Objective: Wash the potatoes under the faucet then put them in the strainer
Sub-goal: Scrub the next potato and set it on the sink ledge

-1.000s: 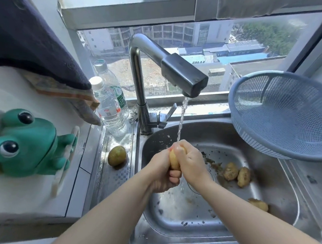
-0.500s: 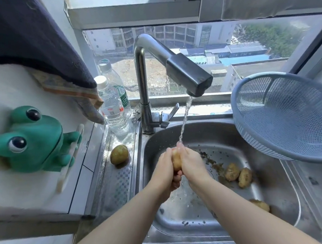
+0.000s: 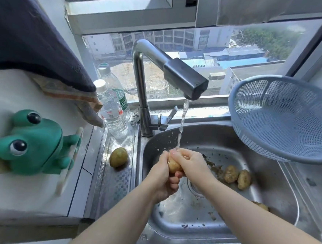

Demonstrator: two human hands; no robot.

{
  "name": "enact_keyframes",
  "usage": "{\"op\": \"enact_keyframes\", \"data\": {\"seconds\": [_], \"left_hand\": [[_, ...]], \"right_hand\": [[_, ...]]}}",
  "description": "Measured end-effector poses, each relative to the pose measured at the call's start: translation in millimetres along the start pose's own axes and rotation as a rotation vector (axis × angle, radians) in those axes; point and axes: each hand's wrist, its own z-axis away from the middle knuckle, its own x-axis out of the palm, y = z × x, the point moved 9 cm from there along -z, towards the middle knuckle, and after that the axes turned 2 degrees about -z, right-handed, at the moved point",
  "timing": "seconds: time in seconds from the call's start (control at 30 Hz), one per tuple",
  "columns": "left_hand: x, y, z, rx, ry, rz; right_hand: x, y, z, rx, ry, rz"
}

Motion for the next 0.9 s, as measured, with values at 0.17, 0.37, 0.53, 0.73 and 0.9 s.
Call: {"op": "enact_keyframes", "data": {"seconds": [0.17,0.37,0.53,0.73,0.9], "left_hand": [[-3.0,-1.1,0.1,-0.049,-0.014,-0.002],[-7.8,5.8,1.6,-0.129,-0.061,-0.009],[-3.3,7.6,3.7,-0.187,-0.125,-0.052],[14.7,14.9,6.5,0.012,-0.056,-0.134],[20.5,30.0,9.4,0.359,-0.049,-0.582]], "right_hand": [[3.2,8.7,-0.5,0.126,-0.080,-0.132],[10.5,7.9,4.5,0.152,-0.340,-0.193],[6.2,-5.8,3.5,0.000,-0.321,0.069],[-4.3,2.6,-13.0,0.043,-0.017,0.081],[-9.1,30.3,-11.8,0.376,0.137,-0.339]]}}
